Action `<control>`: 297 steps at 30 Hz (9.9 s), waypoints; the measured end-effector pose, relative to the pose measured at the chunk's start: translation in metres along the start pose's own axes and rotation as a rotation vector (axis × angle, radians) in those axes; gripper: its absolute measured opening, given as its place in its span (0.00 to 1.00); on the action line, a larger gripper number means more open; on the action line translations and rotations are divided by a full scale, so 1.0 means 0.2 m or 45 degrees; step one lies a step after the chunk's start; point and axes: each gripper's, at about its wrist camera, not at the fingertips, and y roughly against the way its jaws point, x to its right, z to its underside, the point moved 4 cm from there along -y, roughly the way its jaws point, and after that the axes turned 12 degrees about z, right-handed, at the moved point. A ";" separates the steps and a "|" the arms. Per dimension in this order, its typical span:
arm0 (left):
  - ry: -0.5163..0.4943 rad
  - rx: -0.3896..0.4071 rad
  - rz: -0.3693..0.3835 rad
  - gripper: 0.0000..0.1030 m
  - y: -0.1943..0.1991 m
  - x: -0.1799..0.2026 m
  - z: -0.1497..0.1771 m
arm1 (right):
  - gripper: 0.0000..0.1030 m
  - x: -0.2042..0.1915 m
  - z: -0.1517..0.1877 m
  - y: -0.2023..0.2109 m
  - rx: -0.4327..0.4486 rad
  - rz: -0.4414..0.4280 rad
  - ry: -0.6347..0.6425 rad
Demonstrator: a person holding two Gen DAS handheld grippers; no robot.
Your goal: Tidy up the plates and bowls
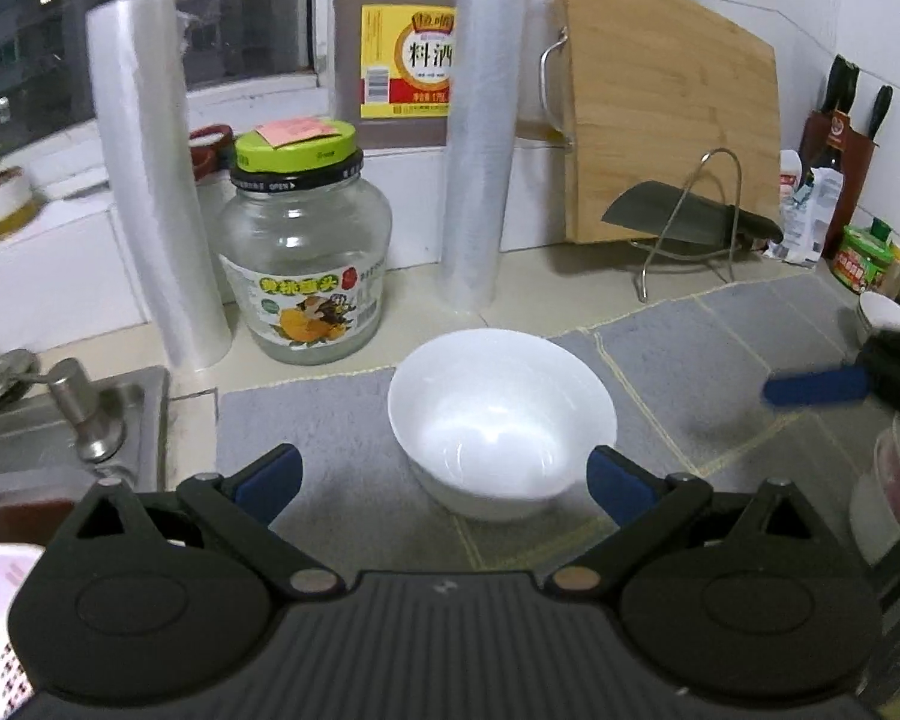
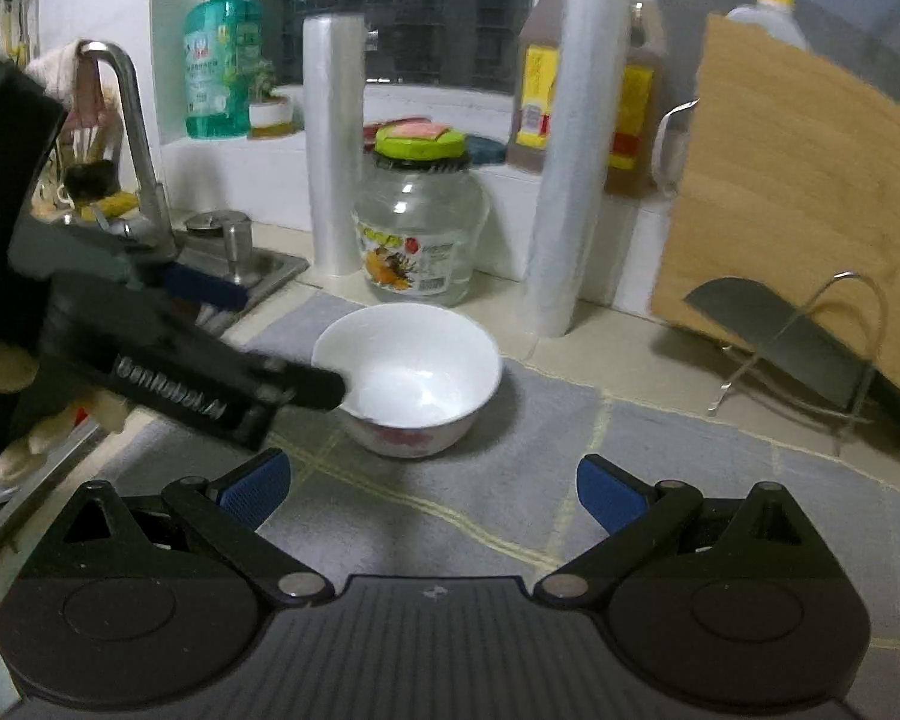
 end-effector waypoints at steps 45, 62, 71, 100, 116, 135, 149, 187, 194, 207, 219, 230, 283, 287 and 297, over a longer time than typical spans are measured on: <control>0.078 -0.086 0.311 0.70 -0.37 -0.13 -0.15 | 0.86 -0.08 -0.04 -0.38 0.032 -0.040 -0.056; 0.053 -0.064 0.316 0.70 -0.27 -0.07 -0.15 | 0.86 -0.05 -0.07 -0.29 0.031 -0.071 -0.019; 0.040 -0.040 0.293 0.70 -0.16 0.06 -0.15 | 0.86 -0.03 -0.04 -0.16 0.046 -0.098 0.024; 0.039 0.013 0.219 0.71 0.09 0.62 -0.07 | 0.86 0.24 0.21 0.32 0.107 -0.179 0.098; -0.011 0.032 0.273 0.71 0.03 1.01 -0.09 | 0.86 0.50 0.36 0.48 0.136 -0.131 0.075; -0.059 -0.024 0.365 0.71 -0.15 1.29 -0.08 | 0.86 0.76 0.54 0.51 0.079 -0.082 0.014; -0.075 -0.088 0.381 0.71 -0.21 1.35 -0.03 | 0.86 0.80 0.61 0.51 0.032 -0.116 -0.011; -0.193 -0.124 0.336 0.71 -0.23 1.41 0.03 | 0.86 0.80 0.64 0.49 -0.029 -0.172 -0.040; -0.212 -0.122 0.325 0.71 -0.23 1.41 0.04 | 0.86 0.80 0.64 0.49 -0.036 -0.178 -0.043; -0.188 -0.052 0.279 0.90 -0.16 1.35 0.03 | 1.00 0.81 0.63 0.54 0.036 -0.190 -0.039; -0.076 0.004 0.240 0.90 0.02 1.22 0.12 | 1.00 0.93 0.64 0.59 0.096 -0.165 -0.165; -0.035 -0.003 0.226 0.90 0.06 1.24 0.18 | 1.00 0.96 0.70 0.52 0.045 -0.122 -0.166; -0.552 -0.245 0.541 0.99 -0.32 1.27 0.45 | 1.00 0.83 0.89 0.21 -0.101 -0.182 0.321; -0.583 -0.213 0.579 0.98 -0.29 1.26 0.41 | 1.00 0.81 0.85 0.24 -0.045 -0.266 0.415; -0.631 -0.208 0.609 0.96 -0.32 1.30 0.35 | 0.99 0.82 0.77 0.21 0.039 -0.432 0.601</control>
